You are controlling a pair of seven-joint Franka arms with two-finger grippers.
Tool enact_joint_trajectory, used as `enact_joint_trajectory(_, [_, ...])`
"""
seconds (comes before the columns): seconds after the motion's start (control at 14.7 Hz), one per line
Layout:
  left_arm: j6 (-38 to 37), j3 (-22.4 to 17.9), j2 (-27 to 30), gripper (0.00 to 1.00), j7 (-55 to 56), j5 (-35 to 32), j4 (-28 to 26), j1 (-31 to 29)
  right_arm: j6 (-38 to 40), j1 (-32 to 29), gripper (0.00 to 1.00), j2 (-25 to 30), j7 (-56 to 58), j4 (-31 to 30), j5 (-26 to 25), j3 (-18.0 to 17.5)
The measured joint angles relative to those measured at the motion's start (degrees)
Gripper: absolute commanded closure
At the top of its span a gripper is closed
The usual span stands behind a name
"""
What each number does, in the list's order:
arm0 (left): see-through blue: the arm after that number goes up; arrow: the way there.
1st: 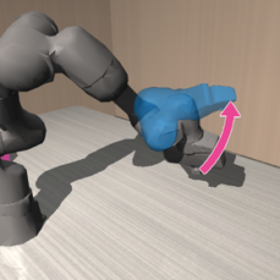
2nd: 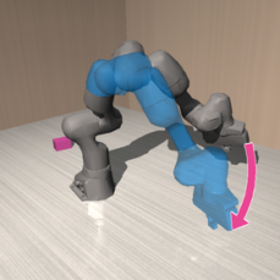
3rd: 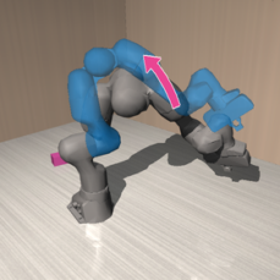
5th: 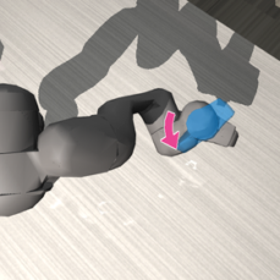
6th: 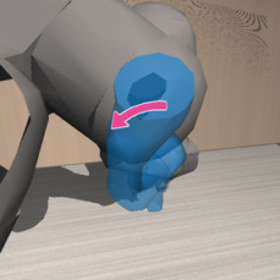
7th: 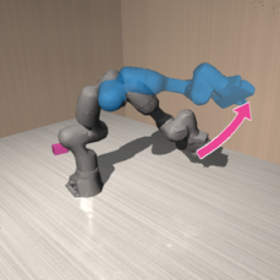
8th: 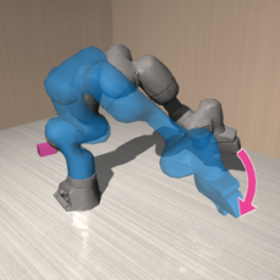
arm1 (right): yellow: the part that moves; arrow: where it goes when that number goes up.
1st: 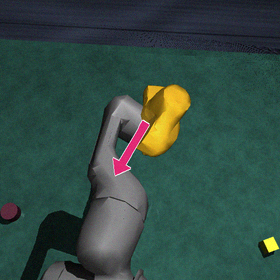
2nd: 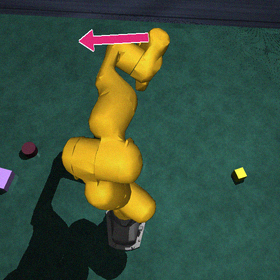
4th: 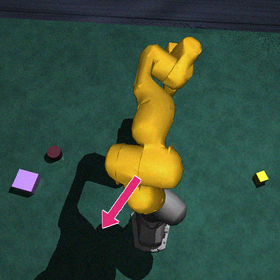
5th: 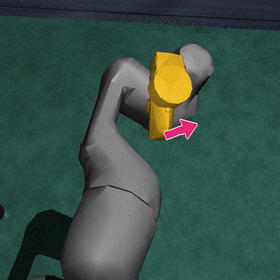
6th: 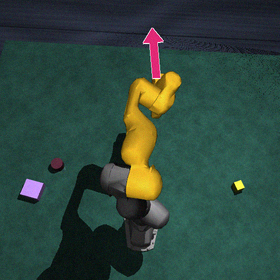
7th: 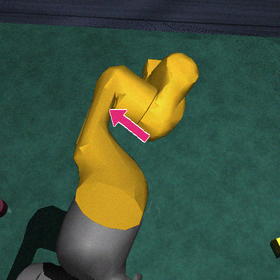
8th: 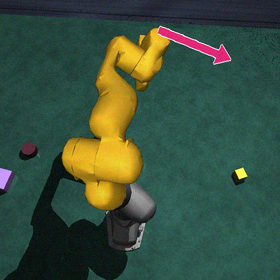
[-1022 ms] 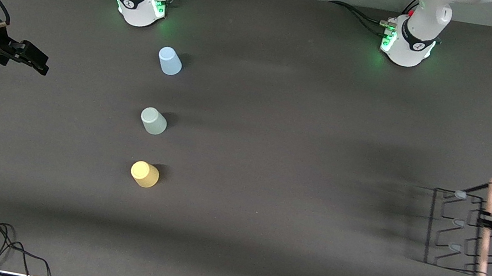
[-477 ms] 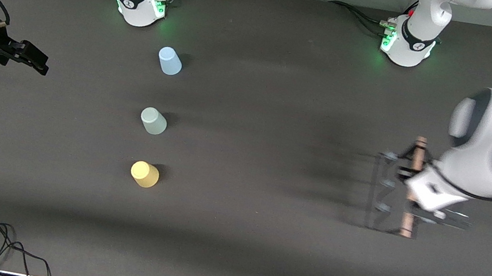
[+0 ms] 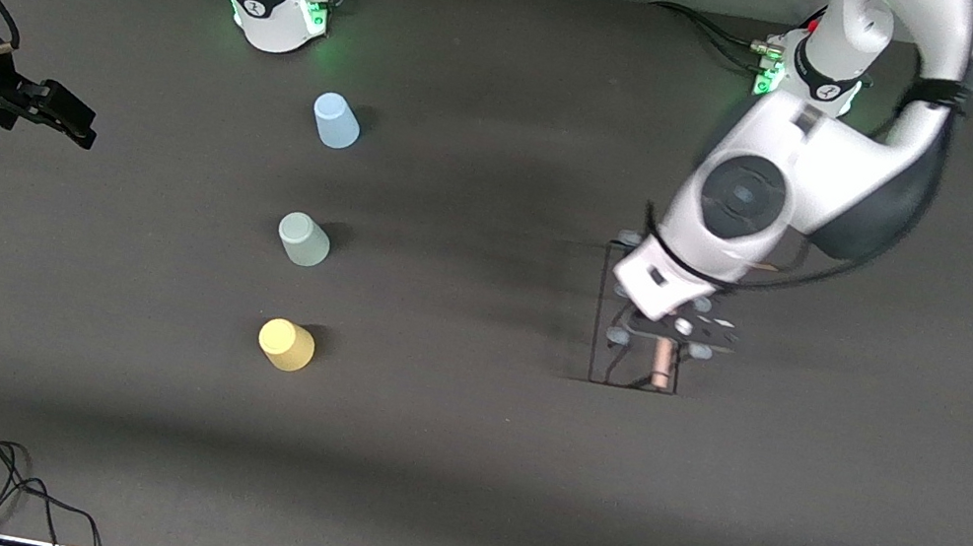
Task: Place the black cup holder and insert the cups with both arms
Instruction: 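Carry the cup holder toward the cups and lower it onto the table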
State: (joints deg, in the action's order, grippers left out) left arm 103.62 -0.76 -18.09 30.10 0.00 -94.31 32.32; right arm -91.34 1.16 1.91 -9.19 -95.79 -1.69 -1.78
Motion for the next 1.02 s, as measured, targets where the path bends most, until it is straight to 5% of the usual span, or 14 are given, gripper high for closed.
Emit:
enact_joint_trajectory(0.41, [6.6,0.0,-3.9,1.00,11.2,0.7,-1.2,9.2,0.0,0.0,0.00,0.0,0.0,0.0,0.0,0.0])
enact_joint_trajectory(1.02, [10.1,-0.1,-6.3,1.00,18.8,0.7,-1.2,13.3,0.3,0.0,0.00,0.0,0.0,0.6,1.8,-0.2])
